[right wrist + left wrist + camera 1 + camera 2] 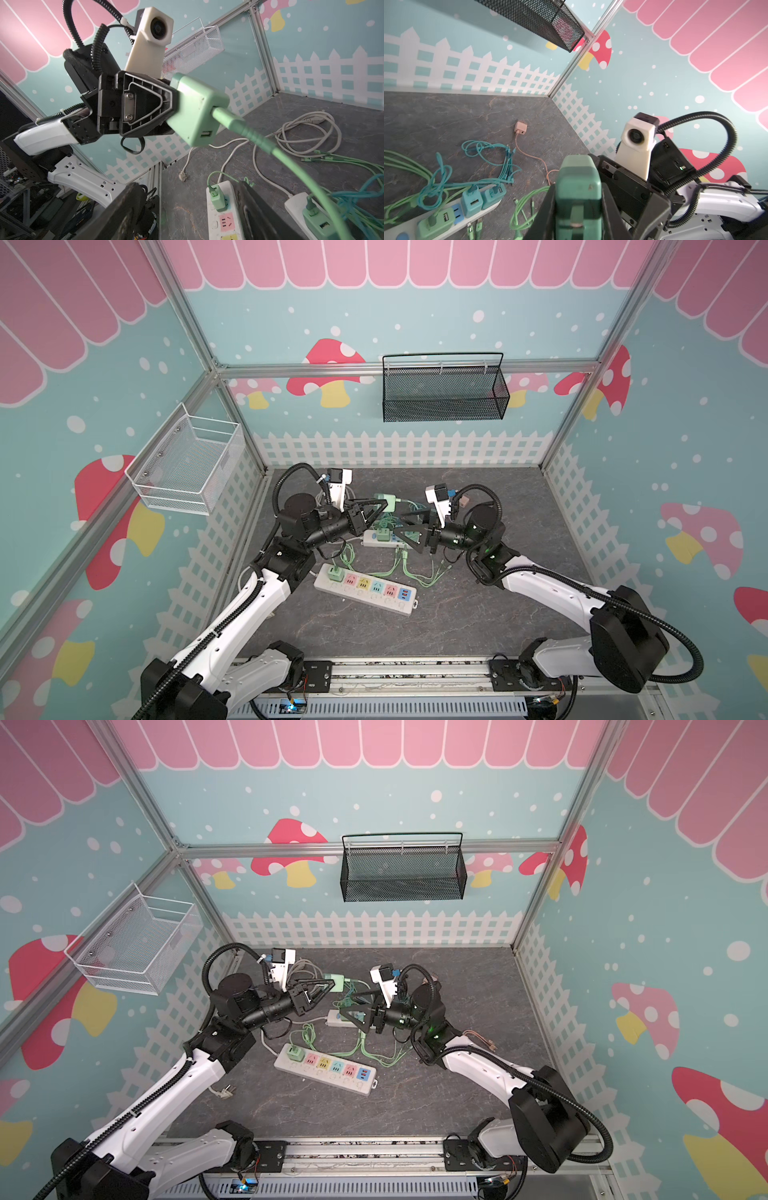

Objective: Insert the plug

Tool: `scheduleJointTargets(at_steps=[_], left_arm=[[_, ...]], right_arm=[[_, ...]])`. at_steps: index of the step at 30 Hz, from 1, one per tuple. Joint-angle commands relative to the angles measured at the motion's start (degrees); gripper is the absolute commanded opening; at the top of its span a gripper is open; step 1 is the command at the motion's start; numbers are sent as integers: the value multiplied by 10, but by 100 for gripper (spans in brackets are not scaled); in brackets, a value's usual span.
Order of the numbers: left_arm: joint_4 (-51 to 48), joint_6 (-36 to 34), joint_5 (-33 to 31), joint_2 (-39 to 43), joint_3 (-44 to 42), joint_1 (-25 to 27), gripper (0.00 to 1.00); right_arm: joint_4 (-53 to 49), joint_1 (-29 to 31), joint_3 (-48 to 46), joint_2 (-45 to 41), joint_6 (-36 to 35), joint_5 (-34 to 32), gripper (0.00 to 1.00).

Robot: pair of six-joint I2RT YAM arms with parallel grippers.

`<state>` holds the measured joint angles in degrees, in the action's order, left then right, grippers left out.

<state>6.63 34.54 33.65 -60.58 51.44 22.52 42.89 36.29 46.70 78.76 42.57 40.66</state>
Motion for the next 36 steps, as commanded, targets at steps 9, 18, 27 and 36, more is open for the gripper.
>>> scheduleJointTargets(at_steps=[9,18,27,36], left_arm=[[191,53,48,24,-61,-3,0],[250,71,68,30,-83,-2,0],[272,72,68,38,-98,-2,0],[299,84,85,23,-95,2,0]], right_arm=[[150,-4,46,42,106,47,67],[197,-4,67,69,144,53,59],[202,-4,78,75,150,42,50],[213,-4,95,88,159,62,45]])
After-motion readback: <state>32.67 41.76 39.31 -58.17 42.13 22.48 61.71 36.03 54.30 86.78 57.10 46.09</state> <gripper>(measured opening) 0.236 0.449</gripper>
